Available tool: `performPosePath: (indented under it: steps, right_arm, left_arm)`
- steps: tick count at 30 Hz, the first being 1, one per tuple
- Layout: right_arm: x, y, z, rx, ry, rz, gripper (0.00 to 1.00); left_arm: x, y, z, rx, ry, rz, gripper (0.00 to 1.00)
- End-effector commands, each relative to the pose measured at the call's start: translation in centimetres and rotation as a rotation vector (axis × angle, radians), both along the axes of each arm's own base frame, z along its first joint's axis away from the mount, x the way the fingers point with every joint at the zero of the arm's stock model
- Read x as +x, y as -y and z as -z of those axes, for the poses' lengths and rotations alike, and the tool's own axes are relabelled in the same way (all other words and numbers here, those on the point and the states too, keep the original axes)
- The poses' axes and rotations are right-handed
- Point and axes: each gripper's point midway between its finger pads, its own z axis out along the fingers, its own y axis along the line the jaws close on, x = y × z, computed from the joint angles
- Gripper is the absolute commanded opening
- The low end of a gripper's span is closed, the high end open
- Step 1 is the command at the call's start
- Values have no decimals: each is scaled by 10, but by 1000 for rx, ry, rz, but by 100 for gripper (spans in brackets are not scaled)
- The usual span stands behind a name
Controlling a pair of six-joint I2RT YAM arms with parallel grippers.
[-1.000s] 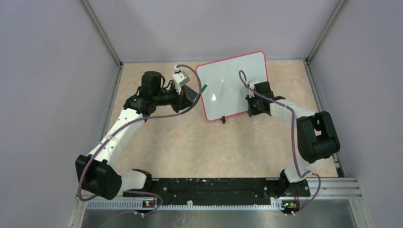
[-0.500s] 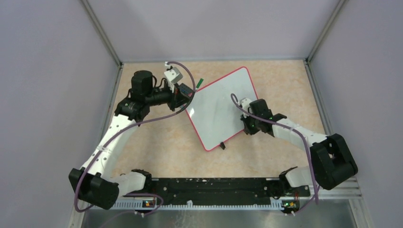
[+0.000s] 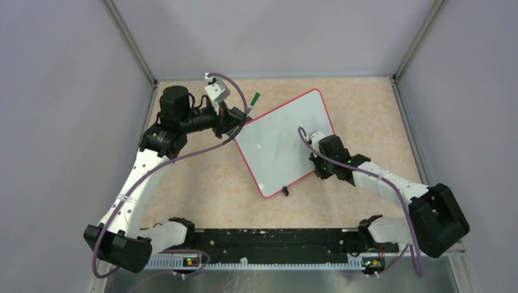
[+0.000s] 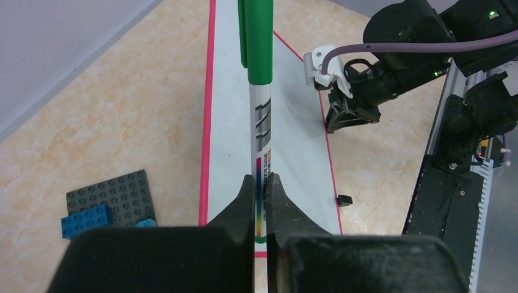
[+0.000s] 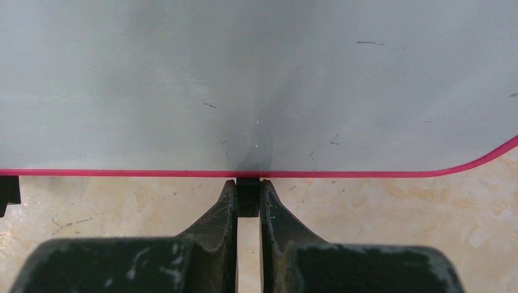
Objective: Write a sentence on the whiteboard
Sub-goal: Move the whiteboard to the center of the board, then pass from the left arm to the right
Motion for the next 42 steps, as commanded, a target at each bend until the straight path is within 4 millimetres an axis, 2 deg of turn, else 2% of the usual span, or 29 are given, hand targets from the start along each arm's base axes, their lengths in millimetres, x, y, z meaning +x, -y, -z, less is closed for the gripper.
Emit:
performPosePath:
  steps: [1, 12, 16, 18, 20, 24, 27, 30, 35, 42]
  right_arm:
    - [8, 0, -18, 13, 82, 48, 0]
    - [4, -9, -8, 46, 10, 72, 0]
    - [3, -10, -8, 53, 3, 72, 9]
    - [2, -10, -8, 55, 4, 71, 21]
    - [2, -13, -14, 69, 12, 57, 39]
    - [0, -20, -36, 108, 33, 10, 60]
    - [-8, -31, -62, 168, 52, -83, 68]
    - [-14, -43, -102, 218, 108, -212, 73]
    - [-27, -74, -183, 368, 179, -421, 73]
    - [-23, -111, -312, 643, 289, -471, 67]
  left_arm:
    - [-5, 0, -24, -33, 48, 14, 0]
    - [-3, 0, -22, -31, 45, 9, 0]
    - [-3, 1, -21, -28, 41, 14, 0]
    - [-4, 1, -21, -27, 38, 23, 0]
    - [-4, 3, -18, -26, 33, 34, 0]
    - [-8, 6, -15, -27, 21, 74, 0]
    - [-11, 9, -13, -29, 16, 107, 0]
    - [-17, 13, -13, -44, 4, 148, 0]
    - [-26, 23, -22, -128, -41, 213, 0]
    - [-36, 36, -38, -279, -143, 294, 0]
